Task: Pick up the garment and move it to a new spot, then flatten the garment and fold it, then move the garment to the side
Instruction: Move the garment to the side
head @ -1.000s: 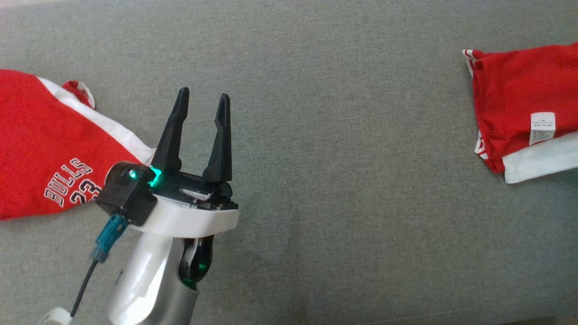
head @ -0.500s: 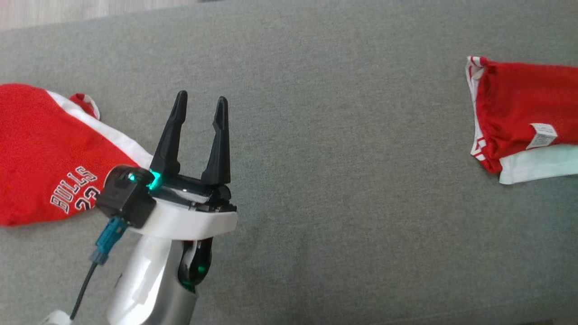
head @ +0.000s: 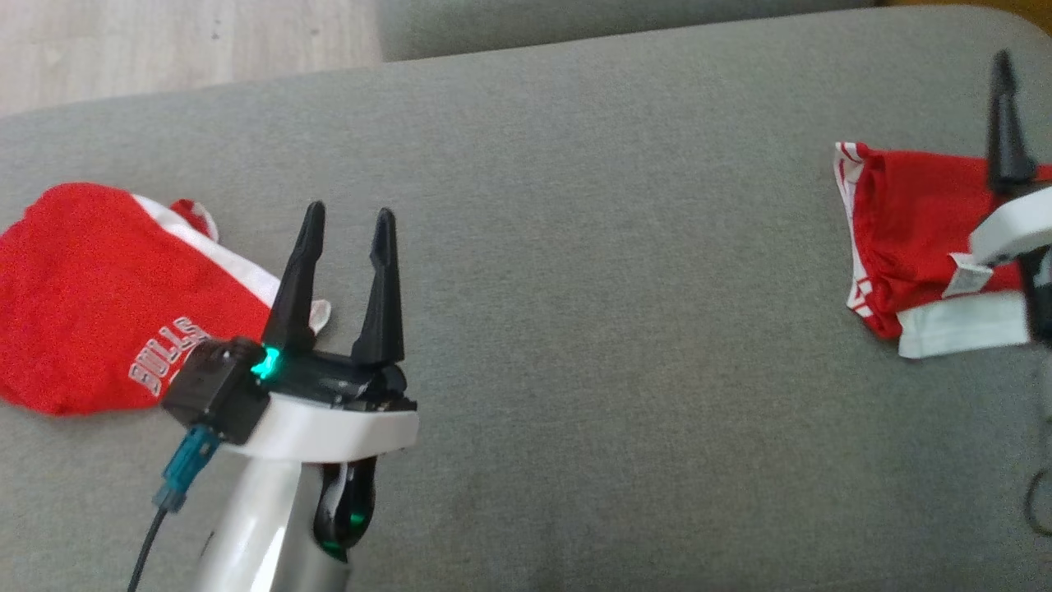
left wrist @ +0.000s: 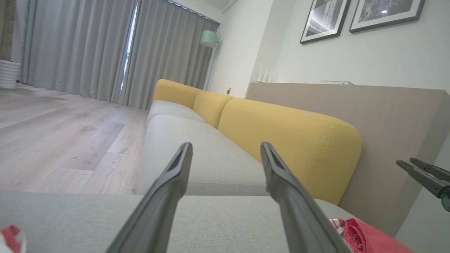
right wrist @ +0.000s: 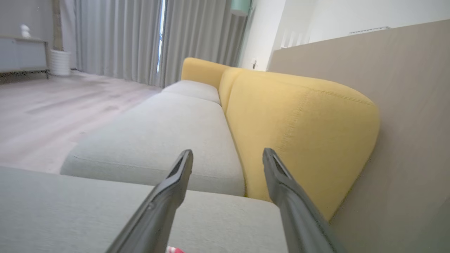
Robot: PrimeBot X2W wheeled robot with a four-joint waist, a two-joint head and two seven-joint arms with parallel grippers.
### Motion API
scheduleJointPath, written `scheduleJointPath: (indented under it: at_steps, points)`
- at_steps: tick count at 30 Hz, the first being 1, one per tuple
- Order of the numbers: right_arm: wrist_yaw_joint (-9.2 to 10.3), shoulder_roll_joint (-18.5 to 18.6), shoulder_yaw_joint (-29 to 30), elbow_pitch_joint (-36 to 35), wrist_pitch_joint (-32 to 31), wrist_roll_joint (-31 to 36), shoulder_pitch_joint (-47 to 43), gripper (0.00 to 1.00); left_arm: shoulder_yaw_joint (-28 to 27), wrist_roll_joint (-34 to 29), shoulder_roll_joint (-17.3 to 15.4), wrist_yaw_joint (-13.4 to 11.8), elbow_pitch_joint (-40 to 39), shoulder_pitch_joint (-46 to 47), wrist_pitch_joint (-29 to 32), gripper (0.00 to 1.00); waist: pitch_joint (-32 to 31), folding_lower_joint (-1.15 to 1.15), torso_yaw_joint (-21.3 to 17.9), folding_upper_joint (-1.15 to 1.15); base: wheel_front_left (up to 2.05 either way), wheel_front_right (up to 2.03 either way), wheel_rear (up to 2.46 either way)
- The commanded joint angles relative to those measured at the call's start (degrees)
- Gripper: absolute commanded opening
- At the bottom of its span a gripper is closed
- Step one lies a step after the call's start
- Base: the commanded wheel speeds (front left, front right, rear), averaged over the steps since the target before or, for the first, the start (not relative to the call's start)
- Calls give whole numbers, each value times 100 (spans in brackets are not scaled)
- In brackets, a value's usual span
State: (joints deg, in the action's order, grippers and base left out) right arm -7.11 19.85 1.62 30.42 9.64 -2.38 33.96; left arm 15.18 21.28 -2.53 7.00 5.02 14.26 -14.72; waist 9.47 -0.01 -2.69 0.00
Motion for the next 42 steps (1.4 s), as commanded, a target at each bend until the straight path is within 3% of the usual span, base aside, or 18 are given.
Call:
scheduleJointPath:
  at_steps: [1,8,12,16,24,42]
  points:
    - [-37,-26,-34,-309,43,-66,-75,100,-218,29,-34,-46,-227,59,-28,100,-65,1,68,0,0,0,0]
    - [-37,-832,227,-1377,91,-179,-1144,100,-387,-34,-34,-55,-269,-207,-28,100,-214,1,274,0,0,0,0]
    - [-37,-1354,489,-1566,229,-245,-1705,100,-495,-49,-34,-44,-260,-419,-28,100,-300,1,368,0,0,0,0]
    - [-37,-1611,576,-1677,398,-306,-2195,100,-601,-60,-34,-28,-237,-633,-28,100,-391,1,405,0,0,0,0]
    - [-37,-1694,379,-1743,529,-796,-2735,100,-702,-15,-34,8,-176,-935,-28,100,-483,1,371,0,0,0,0]
    - [-37,-1696,298,-1867,535,-844,-2770,100,-694,51,-34,28,-231,-860,-28,100,-454,1,319,0,0,0,0]
